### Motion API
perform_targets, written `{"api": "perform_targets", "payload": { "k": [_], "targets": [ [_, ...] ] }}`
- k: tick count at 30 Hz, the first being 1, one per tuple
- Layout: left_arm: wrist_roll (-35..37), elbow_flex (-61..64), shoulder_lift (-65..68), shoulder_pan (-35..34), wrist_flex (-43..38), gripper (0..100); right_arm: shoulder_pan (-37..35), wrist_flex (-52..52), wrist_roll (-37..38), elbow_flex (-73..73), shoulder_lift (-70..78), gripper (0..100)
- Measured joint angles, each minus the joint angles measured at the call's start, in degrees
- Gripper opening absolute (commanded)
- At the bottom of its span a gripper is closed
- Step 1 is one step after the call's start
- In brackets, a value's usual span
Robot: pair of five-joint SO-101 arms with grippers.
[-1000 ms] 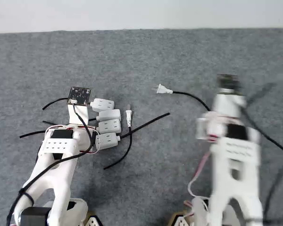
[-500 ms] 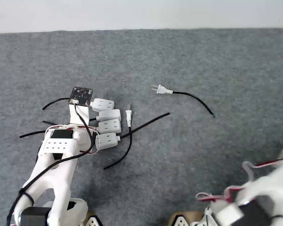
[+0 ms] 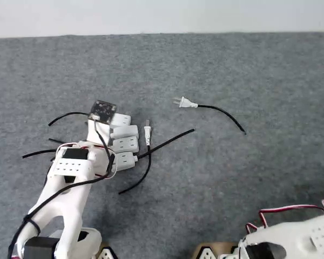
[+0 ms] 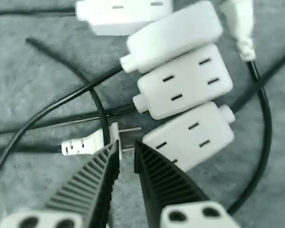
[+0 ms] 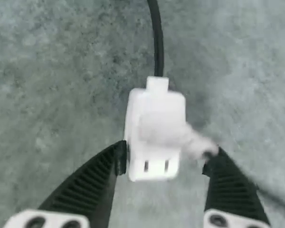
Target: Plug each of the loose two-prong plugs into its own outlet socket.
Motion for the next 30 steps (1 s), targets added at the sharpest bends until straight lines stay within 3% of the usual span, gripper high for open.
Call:
{"api": "perform_targets", "payload": {
  "k": [5, 12, 19, 30],
  "targets": [
    [-9.1, -0.1, -0.1, 2.5, 0.4, 22, -0.1, 9.8, 0.1, -3.1, -2.2, 19.1],
    [-25.8, -0.3, -0.5, 3.8, -2.0, 23, -0.2, 12.7, 0.1, -3.3, -7.6, 19.1],
    [-27.2, 0.0, -0.6, 10.4, -1.9, 23, -0.1, 9.5, 0.0, -0.2, -7.6, 19.1],
    [-32.2, -0.8, 1.1, 11.4, -1.9, 24, -0.9, 8.4, 0.0, 1.1, -6.5, 19.0]
  ]
}}
